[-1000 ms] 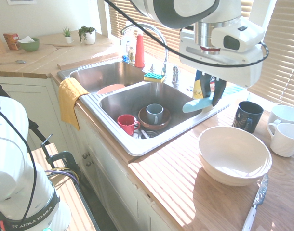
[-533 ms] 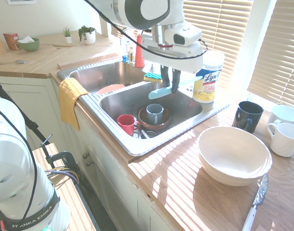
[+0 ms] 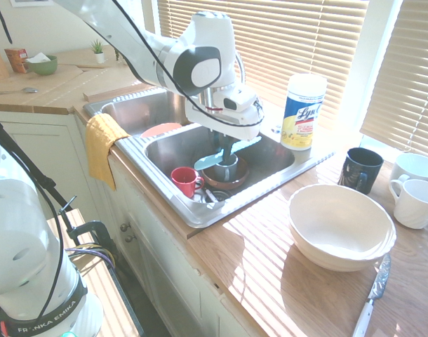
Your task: Put the knife into the sink
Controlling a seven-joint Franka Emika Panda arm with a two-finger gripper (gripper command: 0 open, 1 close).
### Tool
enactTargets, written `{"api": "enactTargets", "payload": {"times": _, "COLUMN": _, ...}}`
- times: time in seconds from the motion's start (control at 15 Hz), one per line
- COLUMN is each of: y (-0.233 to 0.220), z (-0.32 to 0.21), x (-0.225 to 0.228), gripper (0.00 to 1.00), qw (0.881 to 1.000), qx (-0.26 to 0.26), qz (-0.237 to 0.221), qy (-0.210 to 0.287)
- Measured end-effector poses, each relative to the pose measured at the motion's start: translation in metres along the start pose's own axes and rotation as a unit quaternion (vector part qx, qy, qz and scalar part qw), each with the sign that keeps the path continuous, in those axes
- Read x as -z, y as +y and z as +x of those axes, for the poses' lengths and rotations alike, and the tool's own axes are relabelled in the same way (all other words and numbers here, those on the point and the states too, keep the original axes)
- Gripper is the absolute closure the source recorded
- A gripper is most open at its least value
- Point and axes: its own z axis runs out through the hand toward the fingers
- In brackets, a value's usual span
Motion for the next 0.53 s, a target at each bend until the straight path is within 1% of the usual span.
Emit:
{"api": "enactTargets", "payload": {"times": 0.27, "y": -0.007, "z": -0.009, "x": -0.066, "gripper": 1.00, "qw": 0.999, "qx": -0.031, "qz": 0.000, "qy": -0.022}}
{"api": "enactTargets", "payload": {"times": 0.53, "y": -0.008, "z": -0.022, "x": -0.127, "gripper": 1.00, "qw": 0.998, "qx": -0.050, "qz": -0.006, "qy": -0.043}}
